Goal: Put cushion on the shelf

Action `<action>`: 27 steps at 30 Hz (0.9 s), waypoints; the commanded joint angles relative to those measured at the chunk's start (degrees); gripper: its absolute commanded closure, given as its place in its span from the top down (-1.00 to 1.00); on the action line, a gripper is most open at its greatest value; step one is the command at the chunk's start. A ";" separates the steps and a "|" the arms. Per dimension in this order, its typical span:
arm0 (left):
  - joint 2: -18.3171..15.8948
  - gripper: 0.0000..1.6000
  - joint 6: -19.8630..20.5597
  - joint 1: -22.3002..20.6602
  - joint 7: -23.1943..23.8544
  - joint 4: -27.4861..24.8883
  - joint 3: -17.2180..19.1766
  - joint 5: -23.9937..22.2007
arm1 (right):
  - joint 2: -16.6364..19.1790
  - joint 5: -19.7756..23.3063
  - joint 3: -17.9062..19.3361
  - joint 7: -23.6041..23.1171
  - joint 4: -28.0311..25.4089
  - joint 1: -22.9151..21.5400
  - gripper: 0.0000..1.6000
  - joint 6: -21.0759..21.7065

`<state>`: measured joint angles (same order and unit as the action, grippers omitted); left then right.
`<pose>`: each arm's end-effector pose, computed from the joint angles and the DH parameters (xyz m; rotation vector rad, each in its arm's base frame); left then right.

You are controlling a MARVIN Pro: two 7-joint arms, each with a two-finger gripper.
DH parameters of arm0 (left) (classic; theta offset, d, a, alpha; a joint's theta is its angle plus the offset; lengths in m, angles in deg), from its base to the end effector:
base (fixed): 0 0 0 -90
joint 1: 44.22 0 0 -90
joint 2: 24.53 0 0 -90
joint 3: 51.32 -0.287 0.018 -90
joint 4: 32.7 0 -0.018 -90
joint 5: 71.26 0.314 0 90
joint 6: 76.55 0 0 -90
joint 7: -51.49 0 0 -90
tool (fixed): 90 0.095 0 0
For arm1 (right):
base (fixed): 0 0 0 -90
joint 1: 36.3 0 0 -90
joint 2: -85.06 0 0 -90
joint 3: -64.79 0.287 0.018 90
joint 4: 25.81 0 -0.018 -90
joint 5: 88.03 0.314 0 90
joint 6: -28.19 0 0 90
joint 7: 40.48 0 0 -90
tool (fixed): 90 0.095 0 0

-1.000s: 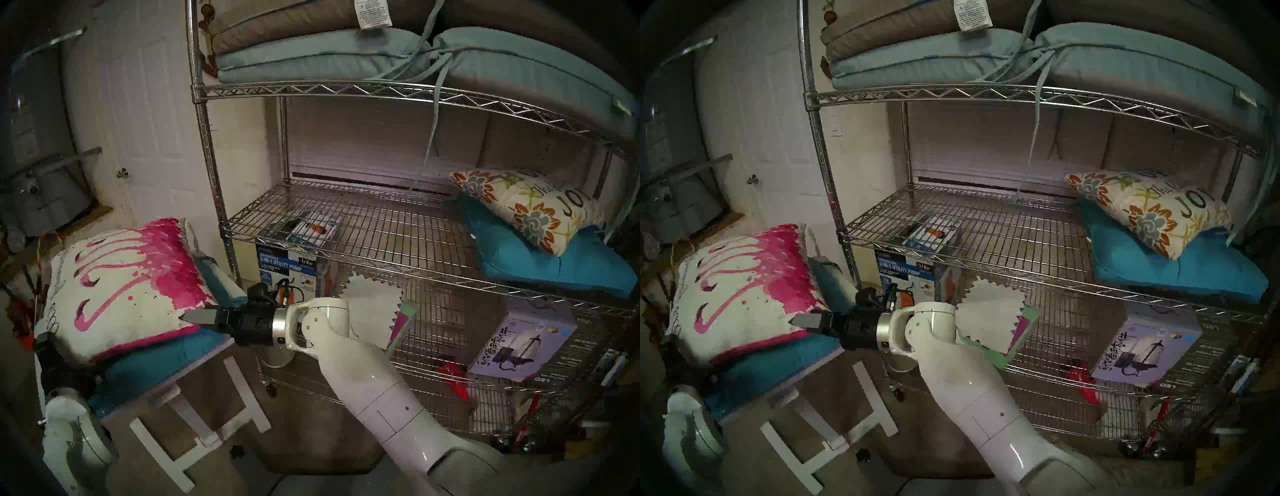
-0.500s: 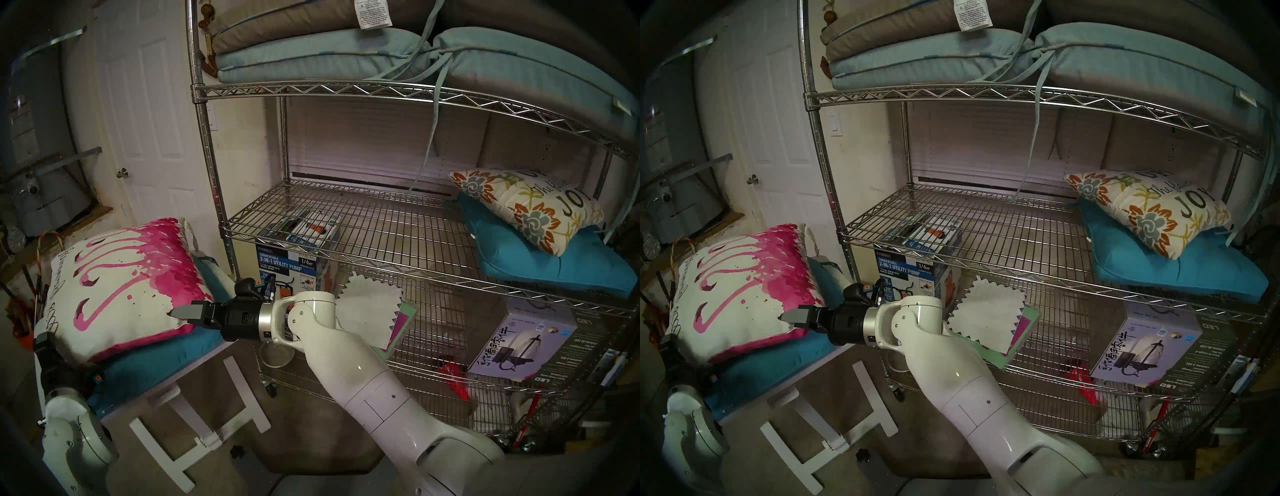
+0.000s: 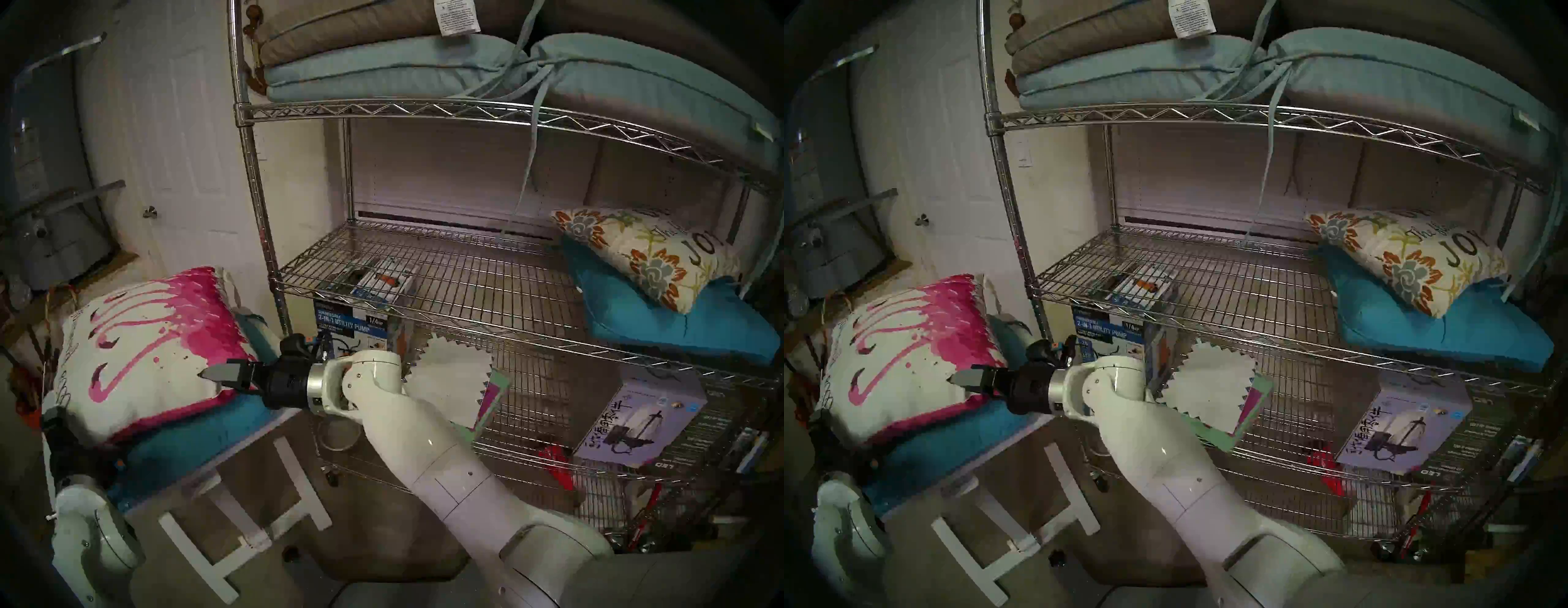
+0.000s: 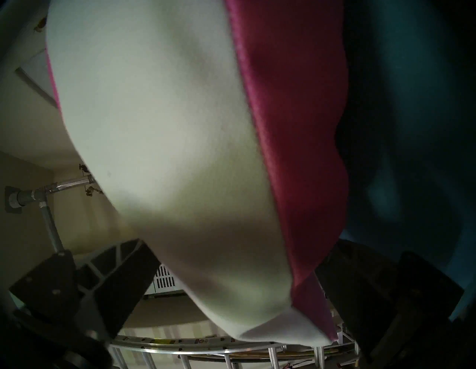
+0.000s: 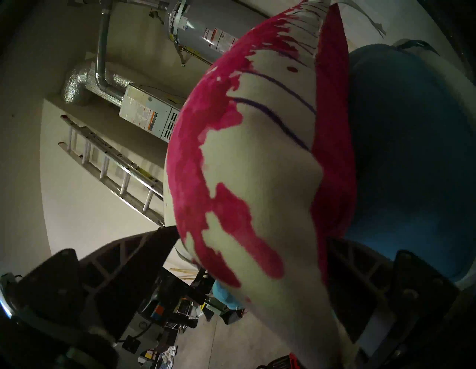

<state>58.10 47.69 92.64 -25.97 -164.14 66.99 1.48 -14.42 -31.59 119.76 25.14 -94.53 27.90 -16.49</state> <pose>0.1637 0.2097 -0.2357 -1.5961 0.6710 -0.4202 0.3981 0.3355 -0.2420 -1.6015 -0.3879 -0.4802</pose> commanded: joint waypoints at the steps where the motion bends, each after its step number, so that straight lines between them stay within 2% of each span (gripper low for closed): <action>1: 0.10 1.00 -0.05 0.01 -0.37 -1.20 0.13 0.00 | -2.29 2.28 1.46 1.58 -1.29 -1.21 1.00 -1.29; 5: 0.16 1.00 -0.11 -0.01 -0.36 -1.21 0.15 0.03 | -1.58 4.05 1.92 2.41 -2.54 -0.16 1.00 -2.09; 13: 0.31 1.00 -0.30 -0.08 -0.34 -1.21 0.20 0.11 | 2.96 10.19 -1.26 5.48 -10.08 5.80 1.00 -4.47; 17: 0.38 1.00 -0.36 -0.09 -0.34 -1.23 0.22 0.15 | 4.14 11.36 -1.90 6.74 -11.54 7.69 1.00 -5.71; 27: 0.52 1.00 -0.49 -0.16 -0.30 -1.23 0.26 0.24 | 4.89 12.53 -2.84 7.98 -12.43 8.44 1.00 -7.19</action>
<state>58.51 47.09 92.47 -25.93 -164.21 66.99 1.68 -9.11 -20.74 117.68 33.46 -104.48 35.82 -22.33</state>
